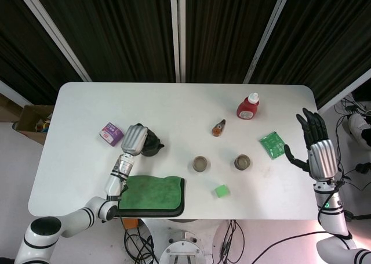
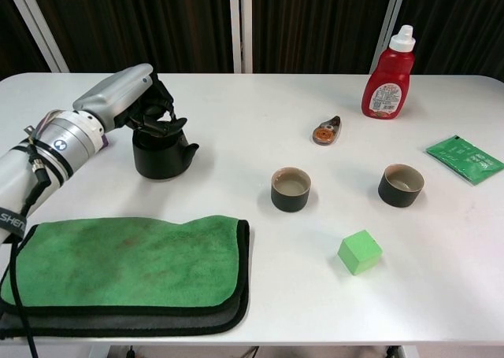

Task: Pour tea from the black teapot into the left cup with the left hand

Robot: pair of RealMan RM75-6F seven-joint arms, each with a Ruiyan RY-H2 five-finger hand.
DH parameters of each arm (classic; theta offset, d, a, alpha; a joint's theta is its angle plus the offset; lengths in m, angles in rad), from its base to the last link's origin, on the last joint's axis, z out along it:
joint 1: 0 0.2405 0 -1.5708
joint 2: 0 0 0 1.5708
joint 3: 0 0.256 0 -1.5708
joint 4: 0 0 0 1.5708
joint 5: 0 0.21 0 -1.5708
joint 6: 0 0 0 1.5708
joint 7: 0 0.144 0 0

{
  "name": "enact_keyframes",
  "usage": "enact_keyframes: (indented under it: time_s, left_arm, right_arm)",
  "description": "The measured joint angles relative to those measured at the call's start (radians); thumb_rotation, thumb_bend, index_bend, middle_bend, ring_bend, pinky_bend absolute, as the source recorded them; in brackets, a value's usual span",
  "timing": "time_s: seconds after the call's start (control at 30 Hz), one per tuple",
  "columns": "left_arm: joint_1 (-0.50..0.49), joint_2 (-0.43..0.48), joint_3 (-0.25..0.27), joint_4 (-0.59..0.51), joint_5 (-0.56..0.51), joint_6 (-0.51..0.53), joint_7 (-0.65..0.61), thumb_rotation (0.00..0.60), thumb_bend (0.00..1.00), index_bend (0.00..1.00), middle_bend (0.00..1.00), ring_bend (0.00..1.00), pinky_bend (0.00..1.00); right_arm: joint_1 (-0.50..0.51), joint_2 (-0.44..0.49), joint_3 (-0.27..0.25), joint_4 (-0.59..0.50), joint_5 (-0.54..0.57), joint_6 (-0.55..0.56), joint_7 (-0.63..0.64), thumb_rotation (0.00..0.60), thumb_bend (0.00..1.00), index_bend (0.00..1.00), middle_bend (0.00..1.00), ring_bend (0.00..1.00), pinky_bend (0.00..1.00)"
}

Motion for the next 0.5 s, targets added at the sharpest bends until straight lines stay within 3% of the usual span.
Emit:
enact_keyframes:
  time_s: [0.17, 0.5]
  left_arm:
    - [0.002, -0.003, 0.001, 0.009, 0.000, -0.005, -0.008, 0.552, 0.19, 1.00, 1.00, 0.99, 0.47]
    - [0.001, -0.001, -0.002, 0.011, 0.006, -0.005, -0.027, 0.443, 0.07, 1.00, 0.99, 0.97, 0.47]
  right_arm:
    - [0.000, -0.001, 0.000, 0.001, 0.001, -0.001, -0.001, 0.600, 0.36, 0.00, 0.00, 0.00, 0.00]
    - [-0.001, -0.002, -0.001, 0.002, 0.002, -0.003, -0.002, 0.600, 0.36, 0.00, 0.00, 0.00, 0.00]
